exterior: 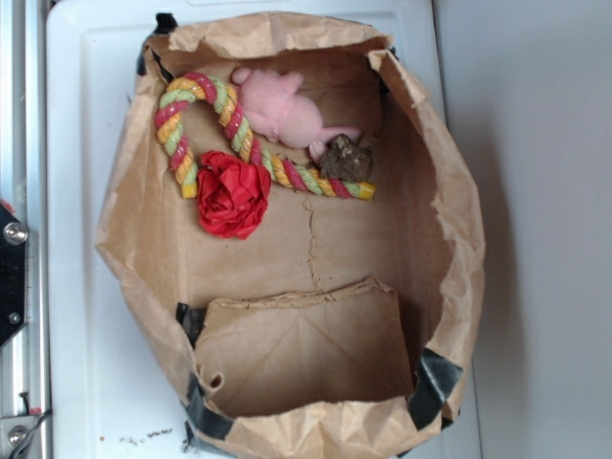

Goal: Grab the red paper.

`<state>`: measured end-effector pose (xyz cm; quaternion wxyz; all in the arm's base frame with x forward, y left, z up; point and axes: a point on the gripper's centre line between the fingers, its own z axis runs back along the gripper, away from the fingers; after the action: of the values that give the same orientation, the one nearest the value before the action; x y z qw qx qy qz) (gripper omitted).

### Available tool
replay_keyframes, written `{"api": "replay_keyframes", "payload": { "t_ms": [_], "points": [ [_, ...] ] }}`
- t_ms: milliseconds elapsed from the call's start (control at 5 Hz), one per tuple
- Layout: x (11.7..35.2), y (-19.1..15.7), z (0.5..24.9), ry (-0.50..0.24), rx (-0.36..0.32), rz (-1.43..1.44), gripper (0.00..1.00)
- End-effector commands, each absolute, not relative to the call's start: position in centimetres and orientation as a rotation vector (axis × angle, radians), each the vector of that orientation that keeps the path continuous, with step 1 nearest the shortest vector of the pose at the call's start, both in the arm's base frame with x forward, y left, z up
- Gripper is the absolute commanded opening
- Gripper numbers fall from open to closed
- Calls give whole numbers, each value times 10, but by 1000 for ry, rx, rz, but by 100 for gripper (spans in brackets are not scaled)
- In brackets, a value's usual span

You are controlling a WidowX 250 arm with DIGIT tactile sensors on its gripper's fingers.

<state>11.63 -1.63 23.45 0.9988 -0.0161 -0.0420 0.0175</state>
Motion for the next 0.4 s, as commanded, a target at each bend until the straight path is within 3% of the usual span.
{"api": "replay_keyframes", "payload": {
  "t_ms": [0, 200],
  "points": [
    [116, -16, 234, -84, -32, 35, 100],
    [142, -5, 240, -109, -35, 76, 100]
  ]
}}
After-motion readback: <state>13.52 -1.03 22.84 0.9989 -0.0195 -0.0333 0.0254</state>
